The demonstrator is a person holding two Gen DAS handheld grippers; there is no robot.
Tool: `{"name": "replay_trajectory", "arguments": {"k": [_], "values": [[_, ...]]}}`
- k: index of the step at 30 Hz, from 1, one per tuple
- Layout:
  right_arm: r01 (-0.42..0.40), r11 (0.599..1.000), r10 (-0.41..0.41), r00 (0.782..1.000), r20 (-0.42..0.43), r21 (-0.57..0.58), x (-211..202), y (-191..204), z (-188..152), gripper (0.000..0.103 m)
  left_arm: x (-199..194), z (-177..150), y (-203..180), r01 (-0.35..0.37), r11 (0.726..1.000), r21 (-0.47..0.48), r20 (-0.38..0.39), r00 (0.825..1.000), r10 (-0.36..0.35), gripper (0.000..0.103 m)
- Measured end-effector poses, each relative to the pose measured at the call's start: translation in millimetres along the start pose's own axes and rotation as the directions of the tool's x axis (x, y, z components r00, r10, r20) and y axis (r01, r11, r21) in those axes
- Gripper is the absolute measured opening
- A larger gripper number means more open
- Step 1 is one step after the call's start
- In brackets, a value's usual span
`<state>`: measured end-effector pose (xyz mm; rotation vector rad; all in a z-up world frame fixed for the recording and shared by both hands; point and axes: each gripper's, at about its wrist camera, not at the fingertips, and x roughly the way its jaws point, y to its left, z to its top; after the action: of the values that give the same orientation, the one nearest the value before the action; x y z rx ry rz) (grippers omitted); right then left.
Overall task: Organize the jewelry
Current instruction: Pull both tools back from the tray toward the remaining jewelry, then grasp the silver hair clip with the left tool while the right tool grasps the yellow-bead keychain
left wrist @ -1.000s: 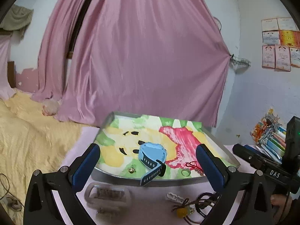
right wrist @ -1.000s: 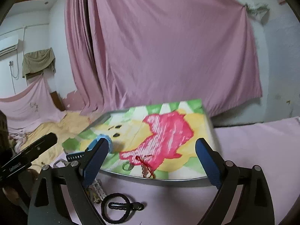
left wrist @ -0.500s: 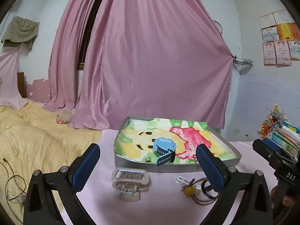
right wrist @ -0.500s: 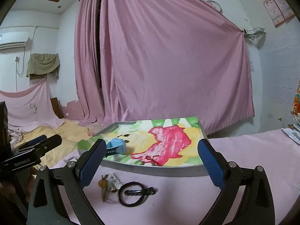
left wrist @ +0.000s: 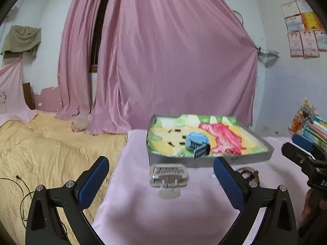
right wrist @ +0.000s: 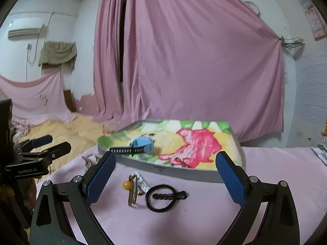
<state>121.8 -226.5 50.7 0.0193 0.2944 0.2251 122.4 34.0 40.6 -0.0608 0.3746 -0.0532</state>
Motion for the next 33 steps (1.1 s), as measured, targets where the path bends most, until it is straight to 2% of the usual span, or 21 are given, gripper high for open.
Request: {"name": "replay_trajectory", "arguments": {"k": [7,13,16,20,24,28,33], "values": [[-0.063,0.998,0.058,0.985,-0.163,-0.023,27.7,2.4,-3.4,0.096,15.7,-5.0,4.4,-0.003,0.999,0.034,-0.080,0.997,0.005,0.102],[-0.124,0.992,0.116,0.941,-0.318,-0.007,60.2,1.9,-9.5,0.096,33.4,-7.7,-0.2,0.002,0.997,0.072,-0.177,0.984,0.011,0.102],[-0.155,0.988,0.151,0.921,-0.359,0.018,68.4,0.1,-12.2,0.095,40.6,-8.2,-2.0,0.014,0.997,0.081,-0.212,0.977,0.003,0.102],[-0.180,0.984,0.170,0.905,-0.389,0.011,75.0,5.6,-15.1,0.066,49.8,-9.0,-3.9,0.030,0.996,0.079,-0.254,0.967,-0.009,0.102],[-0.203,0.979,0.183,0.892,-0.412,-0.005,78.8,12.0,-16.4,0.059,60.3,-8.8,-5.9,0.048,0.996,0.073,-0.297,0.955,-0.024,0.102],[-0.226,0.974,0.203,0.877,-0.435,-0.001,83.4,15.1,-16.5,0.044,70.5,-6.8,-10.2,0.064,0.994,0.094,-0.325,0.945,-0.030,0.102],[-0.235,0.972,0.214,0.877,-0.430,0.006,85.2,15.4,-14.7,0.026,77.9,-8.2,-13.4,0.079,0.992,0.100,-0.352,0.935,-0.039,0.089]]}}
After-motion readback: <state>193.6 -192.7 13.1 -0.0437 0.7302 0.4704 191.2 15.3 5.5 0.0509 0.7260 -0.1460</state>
